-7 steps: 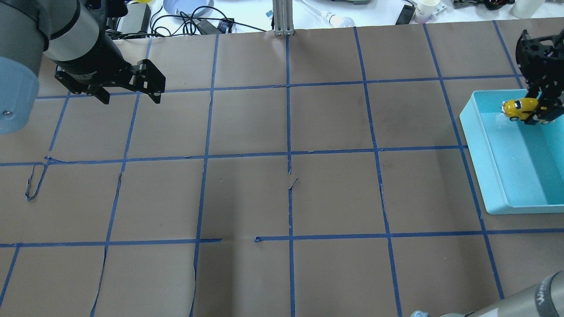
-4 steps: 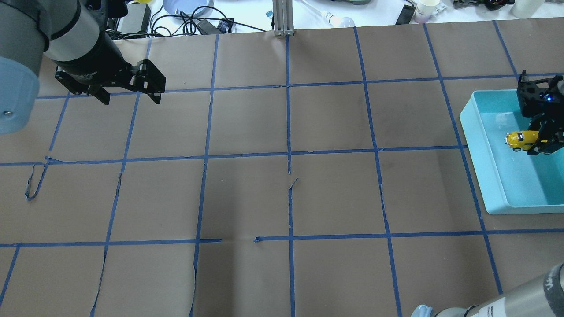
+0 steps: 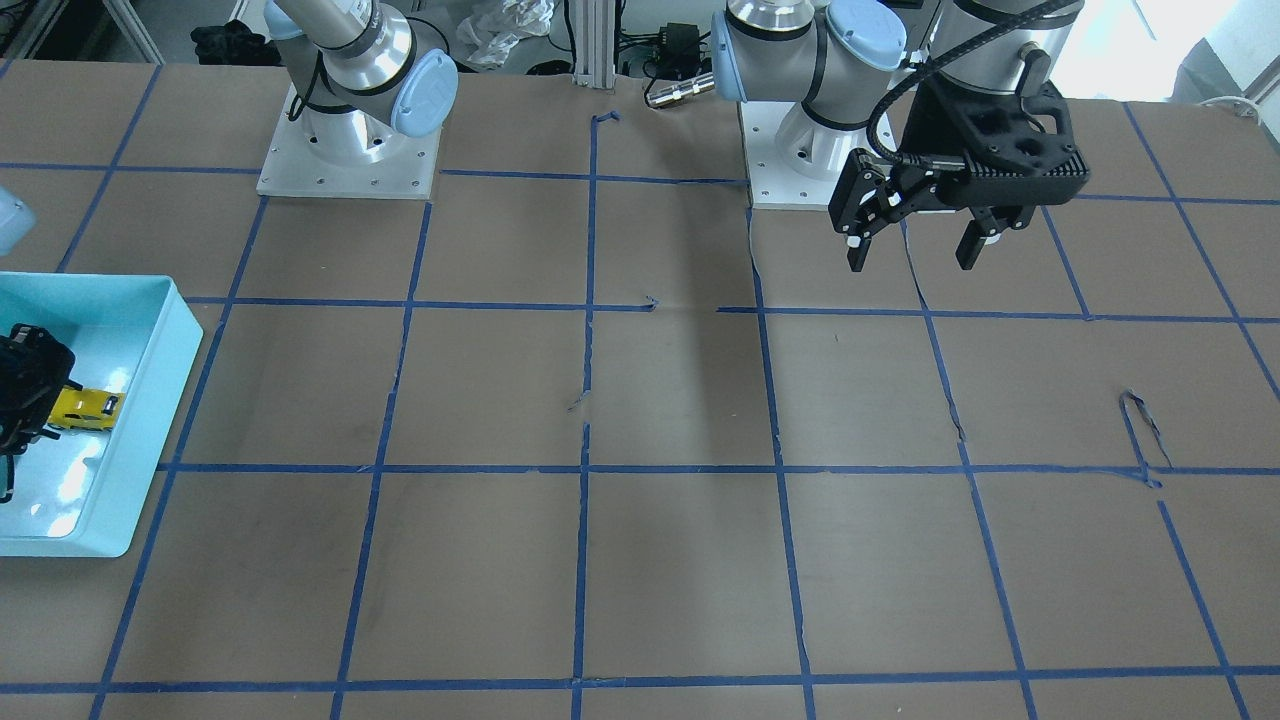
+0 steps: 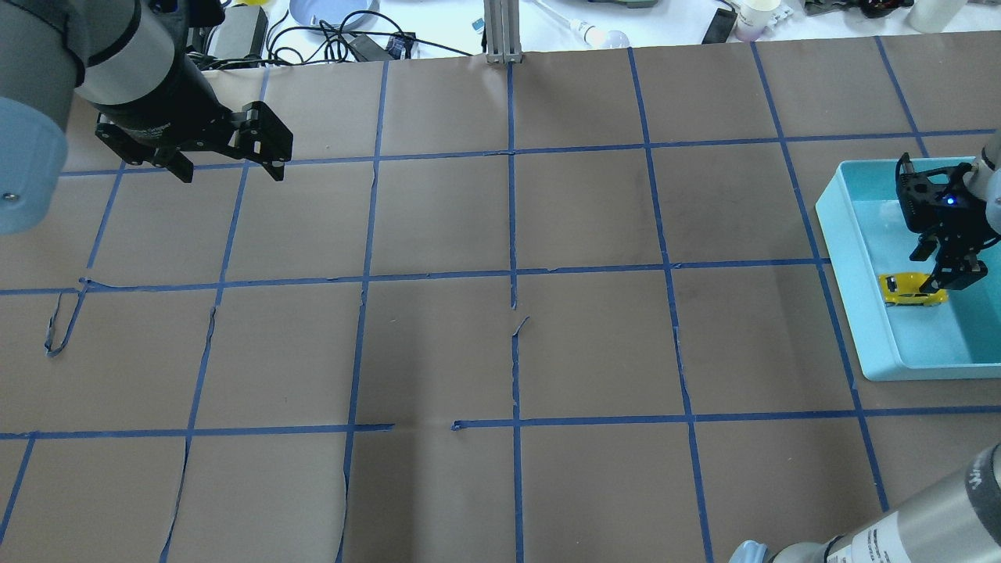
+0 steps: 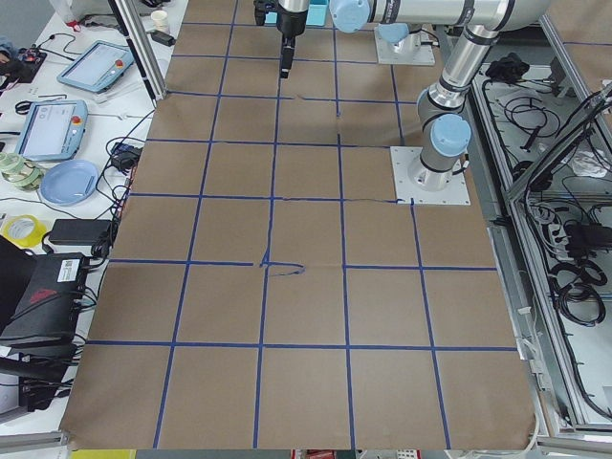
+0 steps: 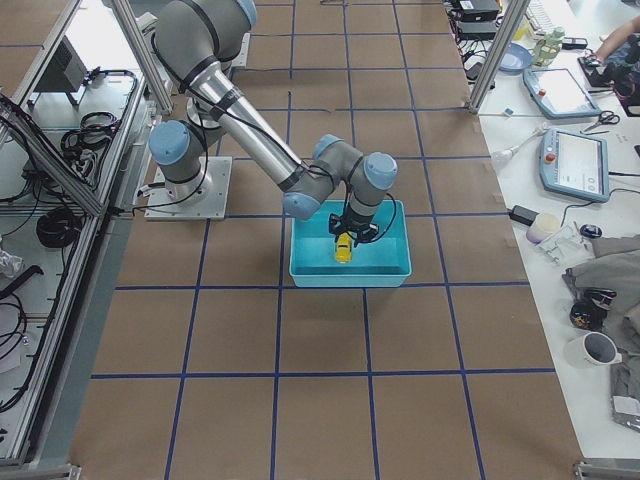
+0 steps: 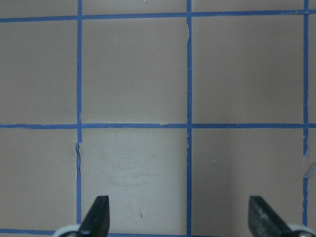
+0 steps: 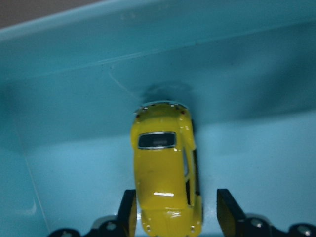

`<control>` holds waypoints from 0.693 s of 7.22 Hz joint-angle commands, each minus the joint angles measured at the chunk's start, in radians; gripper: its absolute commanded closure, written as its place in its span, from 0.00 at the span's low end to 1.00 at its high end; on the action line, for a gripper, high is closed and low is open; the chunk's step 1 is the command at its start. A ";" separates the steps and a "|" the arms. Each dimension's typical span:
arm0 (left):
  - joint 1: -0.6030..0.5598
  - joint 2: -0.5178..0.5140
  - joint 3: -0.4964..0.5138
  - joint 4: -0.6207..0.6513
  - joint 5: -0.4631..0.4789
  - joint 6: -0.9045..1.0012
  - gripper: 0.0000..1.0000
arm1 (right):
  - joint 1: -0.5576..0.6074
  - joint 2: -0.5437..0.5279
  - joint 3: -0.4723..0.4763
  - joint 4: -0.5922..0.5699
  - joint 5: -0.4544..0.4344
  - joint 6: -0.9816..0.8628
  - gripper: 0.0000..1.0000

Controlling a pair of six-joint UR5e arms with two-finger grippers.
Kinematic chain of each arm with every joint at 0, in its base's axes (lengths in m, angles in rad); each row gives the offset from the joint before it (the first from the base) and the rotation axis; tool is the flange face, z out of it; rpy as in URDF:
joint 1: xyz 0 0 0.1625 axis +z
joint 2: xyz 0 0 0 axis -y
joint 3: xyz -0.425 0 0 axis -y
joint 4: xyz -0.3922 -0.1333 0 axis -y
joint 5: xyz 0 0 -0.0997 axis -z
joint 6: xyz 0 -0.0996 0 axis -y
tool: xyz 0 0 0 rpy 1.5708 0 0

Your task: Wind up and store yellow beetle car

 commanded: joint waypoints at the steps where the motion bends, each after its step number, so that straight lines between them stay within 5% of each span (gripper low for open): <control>1: -0.002 -0.009 0.017 -0.009 0.006 -0.015 0.00 | 0.001 -0.051 -0.039 0.005 0.004 0.014 0.00; 5: 0.000 -0.043 0.069 -0.021 -0.006 -0.023 0.00 | 0.062 -0.253 -0.104 0.180 0.036 0.773 0.01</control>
